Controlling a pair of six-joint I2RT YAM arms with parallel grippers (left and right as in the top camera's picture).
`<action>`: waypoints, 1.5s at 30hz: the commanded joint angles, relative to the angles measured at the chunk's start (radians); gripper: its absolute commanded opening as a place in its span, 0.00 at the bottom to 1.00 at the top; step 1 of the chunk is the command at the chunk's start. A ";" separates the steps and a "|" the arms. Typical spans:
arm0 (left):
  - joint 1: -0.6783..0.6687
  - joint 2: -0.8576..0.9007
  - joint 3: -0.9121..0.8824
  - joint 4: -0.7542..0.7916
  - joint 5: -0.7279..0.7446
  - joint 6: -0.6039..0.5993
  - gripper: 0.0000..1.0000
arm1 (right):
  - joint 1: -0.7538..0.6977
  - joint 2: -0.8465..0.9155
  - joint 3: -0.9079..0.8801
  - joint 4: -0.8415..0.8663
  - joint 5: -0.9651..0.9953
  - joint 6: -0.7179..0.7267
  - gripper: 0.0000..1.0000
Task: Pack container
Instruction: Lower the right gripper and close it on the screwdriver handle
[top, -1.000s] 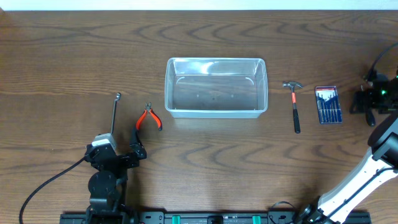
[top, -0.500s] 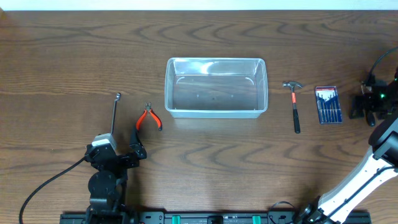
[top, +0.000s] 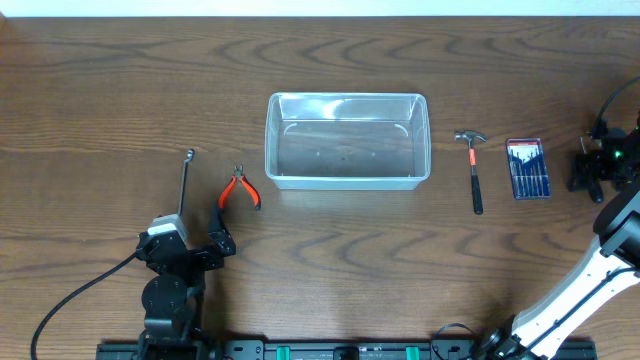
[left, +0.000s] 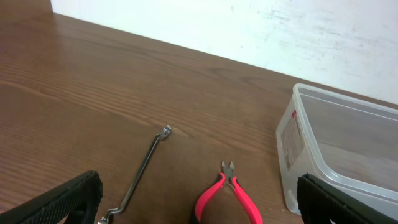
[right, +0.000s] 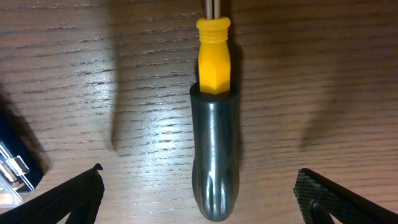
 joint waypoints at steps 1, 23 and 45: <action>-0.005 -0.006 -0.025 -0.010 -0.008 0.014 0.98 | -0.012 0.008 -0.001 0.001 0.019 -0.012 0.99; -0.005 -0.006 -0.025 -0.010 -0.008 0.014 0.98 | -0.012 0.034 -0.003 0.034 0.012 -0.022 0.99; -0.005 -0.006 -0.025 -0.010 -0.008 0.014 0.98 | -0.007 0.058 -0.003 0.079 0.027 -0.016 0.94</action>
